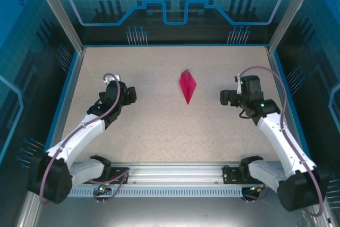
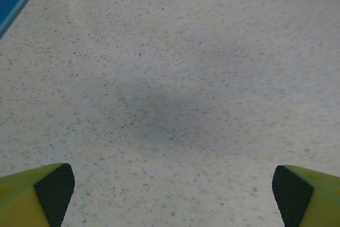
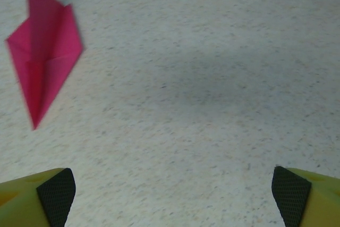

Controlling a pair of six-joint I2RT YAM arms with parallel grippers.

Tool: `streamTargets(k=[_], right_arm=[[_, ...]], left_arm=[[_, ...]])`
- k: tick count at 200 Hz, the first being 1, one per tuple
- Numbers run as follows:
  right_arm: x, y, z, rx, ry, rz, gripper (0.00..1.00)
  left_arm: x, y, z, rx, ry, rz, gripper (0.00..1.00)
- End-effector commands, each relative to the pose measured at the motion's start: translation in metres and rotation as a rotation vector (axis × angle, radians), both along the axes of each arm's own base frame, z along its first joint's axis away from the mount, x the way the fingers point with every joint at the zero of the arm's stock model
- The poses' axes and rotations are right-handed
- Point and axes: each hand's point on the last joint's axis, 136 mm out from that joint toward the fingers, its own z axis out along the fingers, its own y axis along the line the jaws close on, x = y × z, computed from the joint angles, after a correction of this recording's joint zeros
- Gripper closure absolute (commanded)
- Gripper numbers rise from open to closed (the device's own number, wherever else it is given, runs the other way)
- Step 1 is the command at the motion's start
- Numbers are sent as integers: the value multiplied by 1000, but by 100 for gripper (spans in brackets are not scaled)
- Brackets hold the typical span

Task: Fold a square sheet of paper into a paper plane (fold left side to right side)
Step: Reset both arms

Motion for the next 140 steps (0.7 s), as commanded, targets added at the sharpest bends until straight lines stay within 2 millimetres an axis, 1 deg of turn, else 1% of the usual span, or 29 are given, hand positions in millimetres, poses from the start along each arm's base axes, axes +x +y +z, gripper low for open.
streamTargets(k=[1,10,26,31,37,56,72,74,79,90,110,132,140], right_arm=[[19,-22,0,-40,-172,-60,1],[21,-30,-11,-53,-195,-84,1],[25,-38,-31,-59,-220,-105,1],[26,-42,-37,-53,-223,-124,1],[28,-44,-43,-43,-231,-135,1],[37,-44,-57,-27,-279,-121,1],[47,-43,-65,-38,-314,-102,1],[48,-43,-66,-42,-315,-100,1],[50,-43,-67,-41,-305,-97,1],[59,-36,-63,-48,-341,-54,1],[69,-31,-60,-49,-381,-19,1],[79,-23,-58,-49,-414,28,1],[82,-21,-63,-49,-417,40,1]], left_arm=[[14,14,-7,130,-35,5,1],[17,13,-15,153,-37,-11,1],[24,9,-25,179,-69,-57,1],[27,7,-24,187,-92,-71,1],[29,5,-27,198,-103,-93,1],[36,1,-38,188,-136,-144,1],[38,0,-49,145,-160,-172,1],[40,1,-47,142,-174,-170,1],[41,1,-46,135,-174,-173,1],[44,-4,-46,122,-194,-215,1],[45,-2,-45,110,-206,-237,1],[44,9,-44,64,-245,-227,1],[44,18,-46,47,-272,-199,1]])
